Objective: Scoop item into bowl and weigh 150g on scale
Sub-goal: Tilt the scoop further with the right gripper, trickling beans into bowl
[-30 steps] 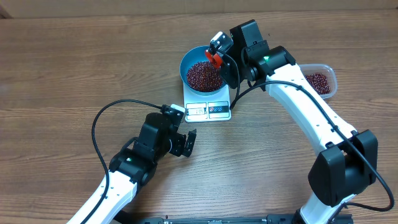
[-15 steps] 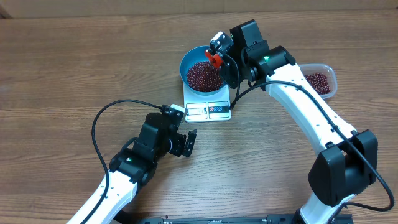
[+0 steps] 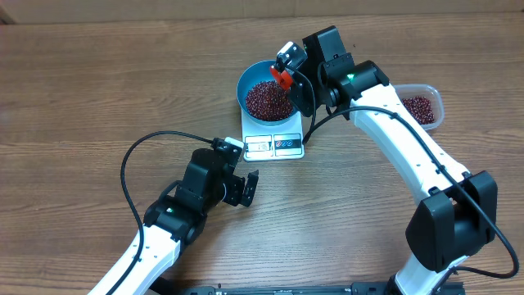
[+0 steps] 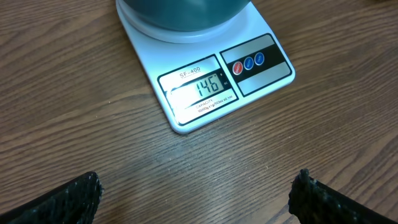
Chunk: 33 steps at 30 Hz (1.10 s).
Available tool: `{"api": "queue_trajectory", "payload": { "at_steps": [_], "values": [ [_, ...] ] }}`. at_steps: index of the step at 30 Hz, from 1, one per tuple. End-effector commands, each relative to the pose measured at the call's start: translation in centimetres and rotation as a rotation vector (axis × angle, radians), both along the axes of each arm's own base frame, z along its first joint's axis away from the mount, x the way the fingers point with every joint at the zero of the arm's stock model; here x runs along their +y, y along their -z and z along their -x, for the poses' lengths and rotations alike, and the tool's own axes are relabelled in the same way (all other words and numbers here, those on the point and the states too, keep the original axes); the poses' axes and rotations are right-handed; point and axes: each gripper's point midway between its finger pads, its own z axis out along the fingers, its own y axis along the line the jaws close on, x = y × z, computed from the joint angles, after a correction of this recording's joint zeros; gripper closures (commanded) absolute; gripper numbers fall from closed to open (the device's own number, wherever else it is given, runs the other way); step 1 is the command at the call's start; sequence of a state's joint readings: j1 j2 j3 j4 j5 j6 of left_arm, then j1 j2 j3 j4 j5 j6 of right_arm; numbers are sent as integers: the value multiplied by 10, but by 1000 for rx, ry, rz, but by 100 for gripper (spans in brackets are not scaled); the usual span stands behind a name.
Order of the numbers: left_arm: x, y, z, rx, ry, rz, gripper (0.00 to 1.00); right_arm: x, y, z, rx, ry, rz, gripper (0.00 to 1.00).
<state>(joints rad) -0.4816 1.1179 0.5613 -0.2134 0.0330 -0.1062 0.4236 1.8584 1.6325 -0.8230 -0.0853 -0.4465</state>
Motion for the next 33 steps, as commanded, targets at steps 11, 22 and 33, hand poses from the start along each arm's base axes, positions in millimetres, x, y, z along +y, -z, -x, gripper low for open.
{"api": "queue_trajectory", "payload": {
  "at_steps": [11, 22, 33],
  "values": [
    [3, 4, 0, 11, -19, -1, 1, 3, -14, -7, -41, -2, -9, 96],
    [3, 3, 0, 11, -19, 0, 0, 1, -15, -10, -60, -13, 10, 96],
    [3, 4, 0, 11, -19, -1, 1, 0, -18, -15, -88, -7, 18, 96]
  ]
}}
